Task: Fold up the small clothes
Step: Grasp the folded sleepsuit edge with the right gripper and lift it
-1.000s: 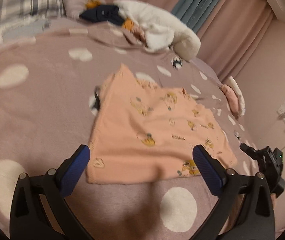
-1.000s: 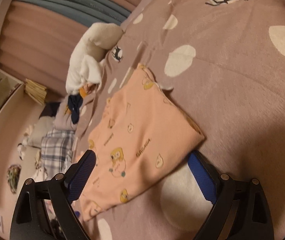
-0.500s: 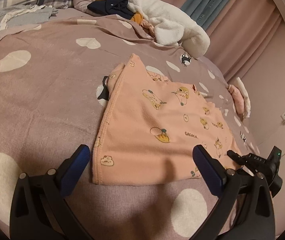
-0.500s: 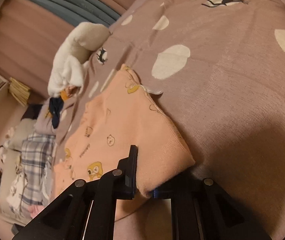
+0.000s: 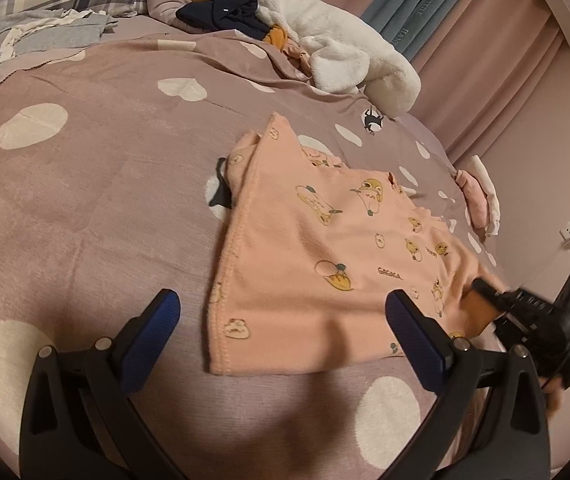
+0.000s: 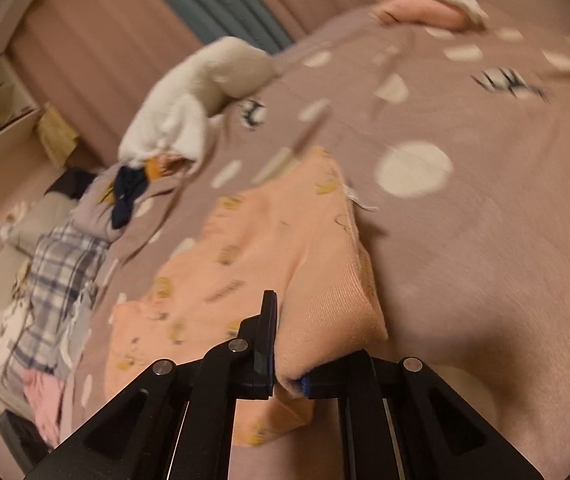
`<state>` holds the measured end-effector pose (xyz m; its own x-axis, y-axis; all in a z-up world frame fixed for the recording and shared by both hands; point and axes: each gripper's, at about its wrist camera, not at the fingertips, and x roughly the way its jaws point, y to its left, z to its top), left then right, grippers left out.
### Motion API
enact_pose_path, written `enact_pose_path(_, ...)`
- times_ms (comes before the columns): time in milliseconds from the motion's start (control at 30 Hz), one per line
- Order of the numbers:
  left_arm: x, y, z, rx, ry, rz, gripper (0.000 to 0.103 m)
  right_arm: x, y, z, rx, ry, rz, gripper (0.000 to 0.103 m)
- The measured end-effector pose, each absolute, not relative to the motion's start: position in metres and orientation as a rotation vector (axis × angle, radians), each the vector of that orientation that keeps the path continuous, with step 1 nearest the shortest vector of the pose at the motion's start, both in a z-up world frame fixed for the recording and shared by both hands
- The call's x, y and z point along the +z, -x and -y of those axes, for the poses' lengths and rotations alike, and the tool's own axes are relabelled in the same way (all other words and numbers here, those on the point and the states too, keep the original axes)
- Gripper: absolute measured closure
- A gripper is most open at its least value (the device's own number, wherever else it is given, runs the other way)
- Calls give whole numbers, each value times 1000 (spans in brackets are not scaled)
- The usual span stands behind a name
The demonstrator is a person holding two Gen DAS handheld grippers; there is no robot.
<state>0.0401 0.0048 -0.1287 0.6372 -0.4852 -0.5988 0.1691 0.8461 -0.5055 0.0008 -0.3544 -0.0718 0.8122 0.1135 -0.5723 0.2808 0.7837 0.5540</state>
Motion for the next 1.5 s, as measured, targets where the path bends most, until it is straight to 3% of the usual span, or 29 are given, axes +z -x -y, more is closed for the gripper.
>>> enact_pose_path(367, -125, -46, -49, -276, 519, -791, 0, -45, -42, 285, 121, -650, -624, 93)
enact_pose_path(733, -124, -45, -59, -255, 531, -793, 0, -60, -65, 200, 344, -591, -733, 93)
enact_pose_path(1100, -121, -46, -72, -246, 591, -792, 0, -57, -59, 201, 505, -742, -690, 93)
enact_pose_path(1300, -117, -44, -90, -83, 554, -736, 0, -73, -44, 165, 485, -468, -805, 93)
enact_pose_path(1500, -118, -46, -94, -67, 543, -742, 0, -61, -38, 156, 537, -444, -769, 93)
